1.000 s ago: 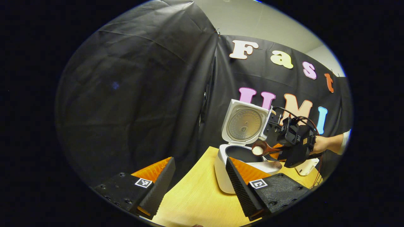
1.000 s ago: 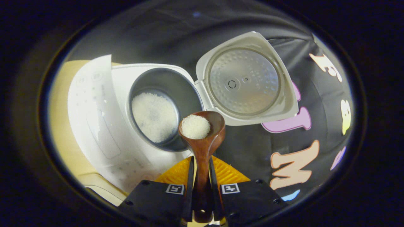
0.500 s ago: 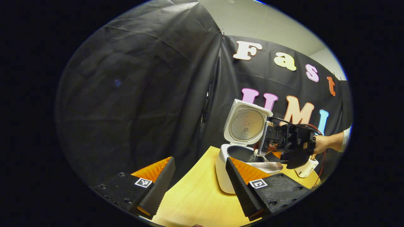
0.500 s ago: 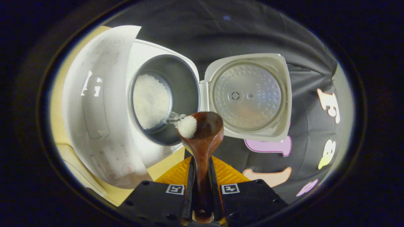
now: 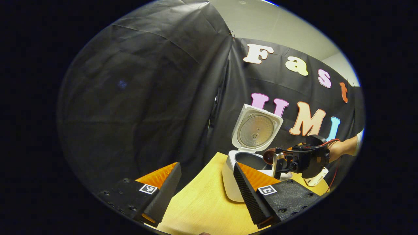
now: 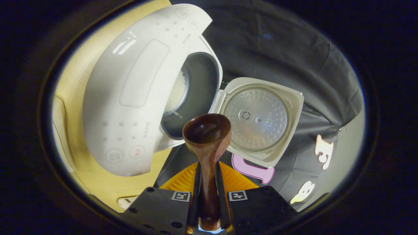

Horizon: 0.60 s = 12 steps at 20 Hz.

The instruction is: Close the left gripper, press the button to open the rice cooker; take a wooden spoon from the chopstick holder with the right hand, scoop a spoonful of rice and pour it into the rice cooker, then put the wooden spoon back into the chopstick holder.

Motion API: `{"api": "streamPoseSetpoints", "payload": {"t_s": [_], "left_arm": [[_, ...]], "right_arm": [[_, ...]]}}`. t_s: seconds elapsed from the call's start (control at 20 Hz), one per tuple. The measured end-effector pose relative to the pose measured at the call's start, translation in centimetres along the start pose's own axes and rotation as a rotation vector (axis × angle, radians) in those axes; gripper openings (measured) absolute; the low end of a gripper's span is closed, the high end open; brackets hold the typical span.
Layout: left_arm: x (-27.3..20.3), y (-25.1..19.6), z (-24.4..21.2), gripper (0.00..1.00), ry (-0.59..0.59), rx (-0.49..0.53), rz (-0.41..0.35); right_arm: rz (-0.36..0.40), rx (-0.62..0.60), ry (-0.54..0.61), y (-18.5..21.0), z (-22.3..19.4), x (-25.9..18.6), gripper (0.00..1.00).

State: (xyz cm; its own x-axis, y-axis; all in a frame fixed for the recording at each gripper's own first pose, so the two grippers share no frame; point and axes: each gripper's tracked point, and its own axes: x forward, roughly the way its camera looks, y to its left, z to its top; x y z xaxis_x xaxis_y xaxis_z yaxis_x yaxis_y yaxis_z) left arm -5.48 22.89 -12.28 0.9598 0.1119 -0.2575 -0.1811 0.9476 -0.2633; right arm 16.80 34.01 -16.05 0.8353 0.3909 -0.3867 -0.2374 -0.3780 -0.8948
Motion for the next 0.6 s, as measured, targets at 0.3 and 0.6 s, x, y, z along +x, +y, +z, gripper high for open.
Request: {"api": "streamPoseSetpoints", "payload": {"t_s": [0.3, 0.6], "left_arm": [[0.6, -1.7, 0.9, 0.95, -0.013, 0.059, -0.031], [1.9, -6.7, 2.6, 0.92, -0.048, 0.129, -0.118]], "right_arm": [[0.009, 0.506, 0.022, -2.2, -2.1, -2.5, 0.28], [0.029, 0.934, 0.036, -2.7, -6.7, -8.2, 0.28]]}}
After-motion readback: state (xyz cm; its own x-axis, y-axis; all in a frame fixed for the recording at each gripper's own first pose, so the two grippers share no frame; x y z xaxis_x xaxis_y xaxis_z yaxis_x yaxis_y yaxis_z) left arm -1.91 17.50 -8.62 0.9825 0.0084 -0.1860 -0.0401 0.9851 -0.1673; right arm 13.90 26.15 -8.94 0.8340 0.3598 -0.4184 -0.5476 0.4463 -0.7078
